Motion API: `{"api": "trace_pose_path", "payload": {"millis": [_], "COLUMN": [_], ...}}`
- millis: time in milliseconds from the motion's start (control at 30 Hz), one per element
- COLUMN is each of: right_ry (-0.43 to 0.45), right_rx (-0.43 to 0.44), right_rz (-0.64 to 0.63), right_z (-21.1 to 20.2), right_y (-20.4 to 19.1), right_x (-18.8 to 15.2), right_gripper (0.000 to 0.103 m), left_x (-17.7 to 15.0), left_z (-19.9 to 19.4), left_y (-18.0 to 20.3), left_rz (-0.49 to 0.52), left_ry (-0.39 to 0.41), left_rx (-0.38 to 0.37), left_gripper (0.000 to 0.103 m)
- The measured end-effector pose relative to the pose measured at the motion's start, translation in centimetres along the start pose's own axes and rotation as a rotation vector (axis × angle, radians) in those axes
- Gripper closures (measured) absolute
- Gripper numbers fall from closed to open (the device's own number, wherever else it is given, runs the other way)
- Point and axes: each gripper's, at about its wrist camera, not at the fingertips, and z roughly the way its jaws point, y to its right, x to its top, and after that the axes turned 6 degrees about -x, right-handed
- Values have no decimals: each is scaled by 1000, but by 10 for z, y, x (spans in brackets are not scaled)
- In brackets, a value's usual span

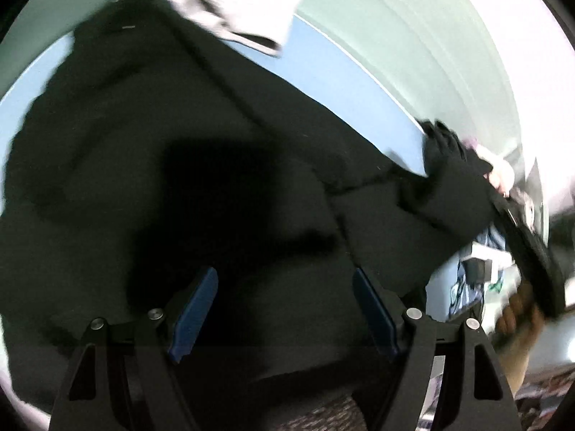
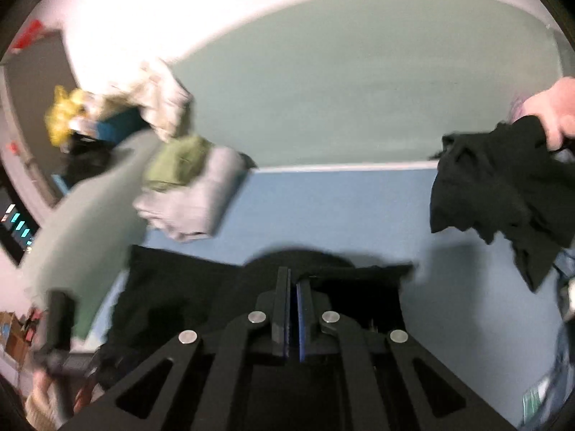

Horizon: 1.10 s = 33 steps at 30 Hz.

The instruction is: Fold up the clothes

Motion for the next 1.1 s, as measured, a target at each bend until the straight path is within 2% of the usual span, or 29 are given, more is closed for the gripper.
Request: {"api": "trace_pose_path", "payload": {"millis": [133, 167, 233, 267, 300, 367, 400, 433, 500, 533, 567, 600, 700, 833, 900, 933, 1000, 1100], "right_ry": [1, -34, -212, -293, -369, -433, -406, -358, -238, -175, -128, -114, -167, -312, -395, -396, -347, -288], "right_rx": [147, 185, 217, 197, 162, 97, 105, 150, 274, 312, 298, 236, 67, -29, -28, -13, -4, -39], "right_rz": [-19, -26, -42, -43, -39, -1, 53, 112, 208, 229, 236, 225, 126, 122, 121, 107, 44, -82], "right_z": [-66, -75, -64, -57, -50, -49, -54, -62, -74, -75, -70, -57, 12, 111, 147, 152, 149, 144], "right_y": [-23, -30, -44, -45, -42, -26, -13, 0, 24, 34, 42, 46, 48, 54, 53, 49, 38, 24], "right_x": [-55, -75, -124, -143, -160, -173, -167, -155, -126, -109, -90, -72, -31, -9, -8, -7, 1, 13], "right_gripper": [101, 100, 94, 73, 57, 57, 57, 56, 33, 27, 24, 24, 29, 33, 36, 37, 77, 90], "left_x": [-6, -7, -6, -5, -1, 6, 11, 17, 30, 40, 49, 57, 80, 96, 102, 104, 113, 131], "left_z": [-15, -17, -17, -17, -11, -16, -18, -21, -25, -24, -23, -22, -18, -15, -14, -14, -12, -8], "left_y": [-26, -31, -42, -46, -43, -45, -44, -43, -41, -40, -39, -39, -48, -61, -65, -66, -68, -69], "left_rz": [-50, -60, -83, -92, -95, -82, -73, -63, -46, -43, -40, -44, -96, -149, -150, -148, -130, -123], "left_ry": [24, 25, 21, 19, 18, 31, 42, 54, 76, 89, 102, 113, 139, 157, 157, 154, 152, 152], "left_rx": [-1, -1, -2, -6, -12, -25, -24, -22, -18, -13, -9, -3, -10, -69, -83, -88, -94, -92], "left_gripper": [25, 25, 25, 25, 25, 25, 25, 25, 25, 25, 25, 25, 25, 25, 26, 26, 26, 26]}}
